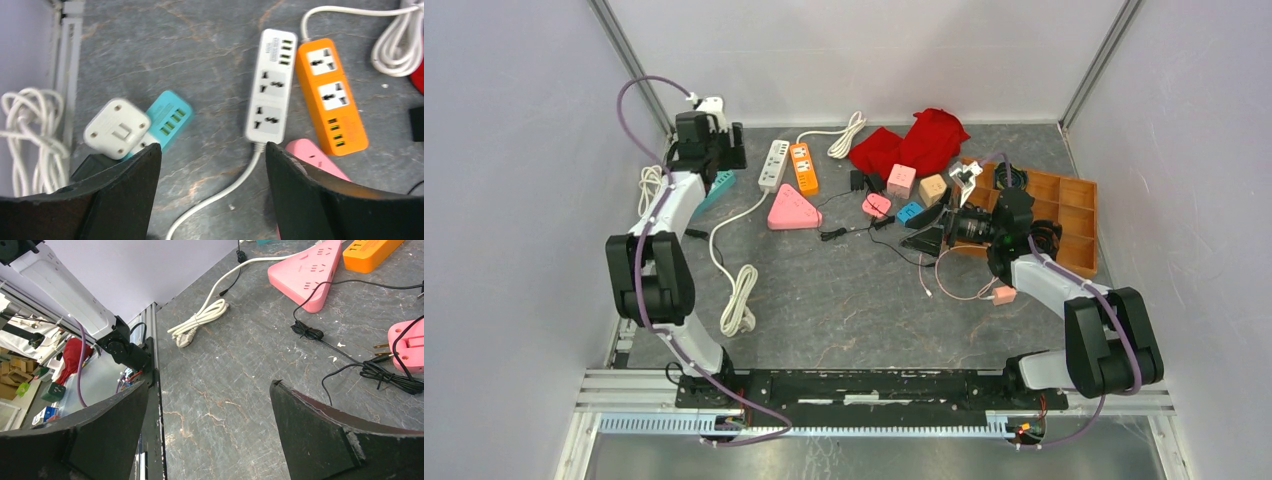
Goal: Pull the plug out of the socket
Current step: Move the socket to the center of the board.
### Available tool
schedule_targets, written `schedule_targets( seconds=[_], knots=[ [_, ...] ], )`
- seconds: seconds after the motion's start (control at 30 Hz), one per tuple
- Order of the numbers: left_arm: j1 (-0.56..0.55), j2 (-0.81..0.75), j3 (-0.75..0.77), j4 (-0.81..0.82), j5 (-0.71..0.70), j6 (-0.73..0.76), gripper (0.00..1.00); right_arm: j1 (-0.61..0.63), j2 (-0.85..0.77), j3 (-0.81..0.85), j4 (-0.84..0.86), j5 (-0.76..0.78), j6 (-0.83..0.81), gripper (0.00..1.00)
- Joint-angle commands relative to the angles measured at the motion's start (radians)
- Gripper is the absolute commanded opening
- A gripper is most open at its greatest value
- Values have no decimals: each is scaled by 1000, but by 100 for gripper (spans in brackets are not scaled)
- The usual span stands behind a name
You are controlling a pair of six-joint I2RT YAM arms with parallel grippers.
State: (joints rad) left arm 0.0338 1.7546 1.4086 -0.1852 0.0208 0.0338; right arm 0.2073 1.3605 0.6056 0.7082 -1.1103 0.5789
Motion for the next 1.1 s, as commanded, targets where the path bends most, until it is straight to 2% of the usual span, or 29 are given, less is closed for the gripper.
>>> schedule_targets(
  seconds=[0.0, 0.27, 0.5, 0.63, 0.7, 0.8, 0.87, 0.93, 1.07],
  knots=[
    [107, -106, -131, 178, 61, -55, 82, -3, -27, 42, 27, -14, 0, 98],
    [317, -155, -324, 329, 282, -134, 81, -3, -26, 40, 43, -16, 12, 98],
    [382, -156, -413, 343, 282, -11, 82, -2, -28, 37, 62, -22, 30, 98],
    [383, -134, -421, 346, 326, 117, 83, -3, -29, 36, 70, -23, 36, 98],
    [387, -119, -415, 324, 303, 171, 85, -3, -29, 36, 71, -23, 36, 98],
    [415, -96, -380, 278, 313, 179, 92, -3, -27, 36, 72, -22, 36, 98],
    [432, -61, -327, 217, 335, 176, 93, -3, -26, 36, 73, -22, 34, 98],
    [434, -29, -284, 143, 352, 201, 99, -4, -25, 36, 73, -23, 34, 98],
    [435, 1, -269, 155, 372, 227, 100, -4, -17, 36, 71, -23, 30, 98]
  ],
)
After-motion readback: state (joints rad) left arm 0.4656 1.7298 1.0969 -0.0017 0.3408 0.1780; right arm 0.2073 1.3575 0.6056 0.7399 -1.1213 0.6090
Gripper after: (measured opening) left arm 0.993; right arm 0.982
